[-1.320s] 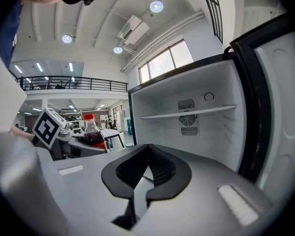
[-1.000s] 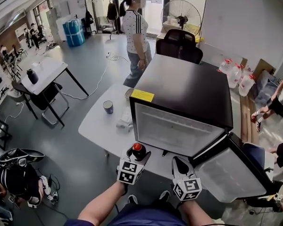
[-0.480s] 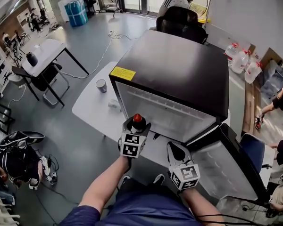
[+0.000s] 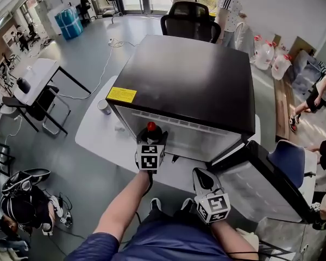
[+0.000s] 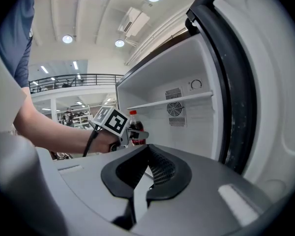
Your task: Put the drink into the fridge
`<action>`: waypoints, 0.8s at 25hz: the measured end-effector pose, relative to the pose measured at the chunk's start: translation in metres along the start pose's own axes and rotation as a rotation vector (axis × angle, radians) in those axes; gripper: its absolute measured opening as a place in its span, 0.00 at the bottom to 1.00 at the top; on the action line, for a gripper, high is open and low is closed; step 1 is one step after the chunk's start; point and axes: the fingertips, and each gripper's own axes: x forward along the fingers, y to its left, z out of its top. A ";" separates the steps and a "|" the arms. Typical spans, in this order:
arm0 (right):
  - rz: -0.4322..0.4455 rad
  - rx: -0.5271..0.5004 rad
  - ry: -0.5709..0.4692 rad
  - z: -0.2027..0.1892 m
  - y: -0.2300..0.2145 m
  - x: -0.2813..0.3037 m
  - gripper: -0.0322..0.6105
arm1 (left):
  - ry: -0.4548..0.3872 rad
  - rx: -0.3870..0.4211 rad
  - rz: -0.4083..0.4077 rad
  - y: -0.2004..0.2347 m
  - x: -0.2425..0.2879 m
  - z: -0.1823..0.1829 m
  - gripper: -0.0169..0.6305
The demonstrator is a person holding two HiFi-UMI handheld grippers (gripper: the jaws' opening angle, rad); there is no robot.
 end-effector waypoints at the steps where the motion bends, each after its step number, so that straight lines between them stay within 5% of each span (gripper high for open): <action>1: -0.017 0.006 -0.001 0.000 -0.003 0.000 0.06 | 0.002 -0.005 0.006 0.002 0.005 0.000 0.51; 20: -0.228 0.069 0.007 -0.015 -0.024 -0.031 0.06 | 0.013 -0.004 0.000 -0.002 0.074 0.017 0.51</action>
